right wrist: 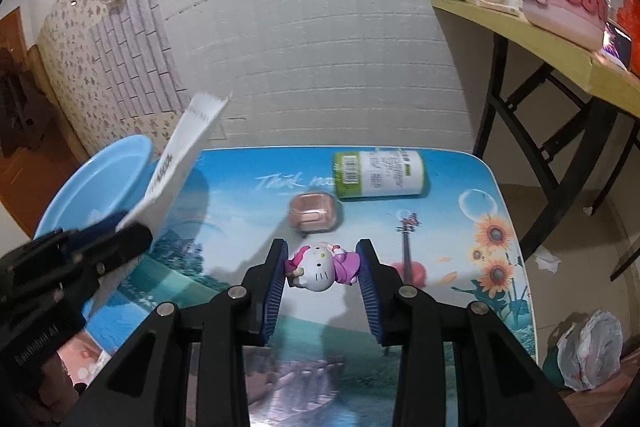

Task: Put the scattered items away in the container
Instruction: 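Lift and carry the packet and figurine over the basin with both grippers, then lower the packet and figurine into the basin and open both grippers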

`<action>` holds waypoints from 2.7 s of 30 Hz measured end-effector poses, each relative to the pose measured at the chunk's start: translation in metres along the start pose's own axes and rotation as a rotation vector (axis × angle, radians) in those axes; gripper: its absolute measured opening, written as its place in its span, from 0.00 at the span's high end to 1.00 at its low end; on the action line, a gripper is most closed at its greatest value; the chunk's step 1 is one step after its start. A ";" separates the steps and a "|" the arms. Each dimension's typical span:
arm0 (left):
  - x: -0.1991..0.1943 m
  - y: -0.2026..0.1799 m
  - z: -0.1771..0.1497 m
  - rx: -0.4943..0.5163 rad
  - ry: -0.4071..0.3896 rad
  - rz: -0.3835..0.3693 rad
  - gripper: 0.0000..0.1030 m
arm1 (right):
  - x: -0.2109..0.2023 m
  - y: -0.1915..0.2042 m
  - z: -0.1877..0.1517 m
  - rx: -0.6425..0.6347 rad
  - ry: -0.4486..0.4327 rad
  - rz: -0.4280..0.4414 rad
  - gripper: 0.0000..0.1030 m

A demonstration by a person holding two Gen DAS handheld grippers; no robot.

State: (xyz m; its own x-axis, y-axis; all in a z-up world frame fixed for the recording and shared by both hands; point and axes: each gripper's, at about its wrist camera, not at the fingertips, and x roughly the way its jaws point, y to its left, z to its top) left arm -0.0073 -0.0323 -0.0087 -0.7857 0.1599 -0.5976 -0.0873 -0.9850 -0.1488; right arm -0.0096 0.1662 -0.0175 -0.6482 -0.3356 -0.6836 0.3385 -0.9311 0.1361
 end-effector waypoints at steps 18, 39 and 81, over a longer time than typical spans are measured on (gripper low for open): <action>-0.051 0.095 0.019 -0.154 -0.137 0.170 0.79 | -0.013 0.119 0.034 -0.208 -0.076 0.175 0.65; -0.033 0.167 -0.013 -0.262 -0.067 0.243 0.79 | 0.020 0.170 0.038 -0.287 -0.020 0.246 0.65; -0.040 0.193 -0.025 -0.308 -0.069 0.270 0.40 | 0.044 0.198 0.043 -0.335 0.008 0.264 0.65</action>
State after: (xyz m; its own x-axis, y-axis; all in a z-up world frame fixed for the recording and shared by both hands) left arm 0.0229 -0.2269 -0.0335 -0.7957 -0.1162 -0.5945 0.3062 -0.9240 -0.2292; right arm -0.0008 -0.0390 0.0101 -0.5042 -0.5539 -0.6625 0.6963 -0.7146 0.0675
